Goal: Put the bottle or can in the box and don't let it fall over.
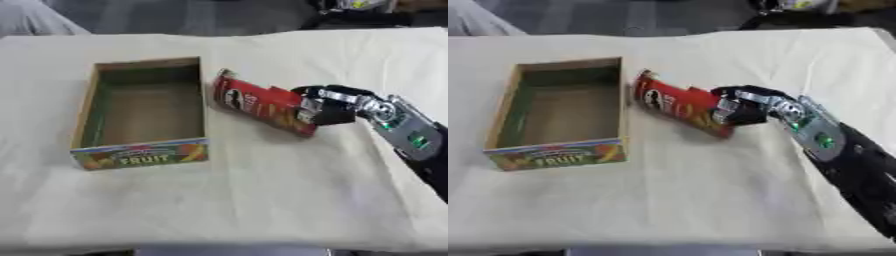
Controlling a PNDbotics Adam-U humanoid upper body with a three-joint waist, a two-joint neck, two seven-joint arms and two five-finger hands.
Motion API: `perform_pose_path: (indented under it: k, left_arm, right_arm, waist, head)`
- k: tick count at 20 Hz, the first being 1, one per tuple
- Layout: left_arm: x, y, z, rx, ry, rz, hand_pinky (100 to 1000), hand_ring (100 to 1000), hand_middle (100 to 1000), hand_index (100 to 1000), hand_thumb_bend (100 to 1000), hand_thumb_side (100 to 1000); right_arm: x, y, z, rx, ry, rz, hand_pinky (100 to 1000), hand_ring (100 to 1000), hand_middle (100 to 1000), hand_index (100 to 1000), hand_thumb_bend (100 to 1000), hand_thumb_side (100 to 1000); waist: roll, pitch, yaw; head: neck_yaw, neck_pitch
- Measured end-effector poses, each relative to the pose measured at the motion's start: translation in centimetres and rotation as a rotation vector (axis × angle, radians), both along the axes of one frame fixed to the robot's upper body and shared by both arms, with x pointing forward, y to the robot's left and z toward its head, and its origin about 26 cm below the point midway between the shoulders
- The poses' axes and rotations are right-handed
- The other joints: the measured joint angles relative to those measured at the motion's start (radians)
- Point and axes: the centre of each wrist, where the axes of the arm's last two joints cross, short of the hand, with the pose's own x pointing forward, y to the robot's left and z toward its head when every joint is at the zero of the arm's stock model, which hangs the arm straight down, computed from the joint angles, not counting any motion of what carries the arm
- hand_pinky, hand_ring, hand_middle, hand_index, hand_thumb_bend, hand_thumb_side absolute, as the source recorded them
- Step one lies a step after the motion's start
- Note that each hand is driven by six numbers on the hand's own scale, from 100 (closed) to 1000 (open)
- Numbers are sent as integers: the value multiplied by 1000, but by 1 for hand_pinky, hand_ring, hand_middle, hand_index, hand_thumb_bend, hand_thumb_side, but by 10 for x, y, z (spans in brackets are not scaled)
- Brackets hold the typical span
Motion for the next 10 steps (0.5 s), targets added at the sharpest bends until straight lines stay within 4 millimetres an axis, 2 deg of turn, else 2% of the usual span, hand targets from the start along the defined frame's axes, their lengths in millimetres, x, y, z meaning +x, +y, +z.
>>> perform_pose_path:
  k: [10]
  left_arm:
    - [0, 0, 0, 0, 0, -2, 415, 805, 821, 701, 290, 549]
  right_arm:
    - [1, 1, 0, 10, 37, 3, 811, 1000, 1000, 1000, 100, 582]
  waist:
    - [0, 0, -2]
  head:
    - [-3, 0]
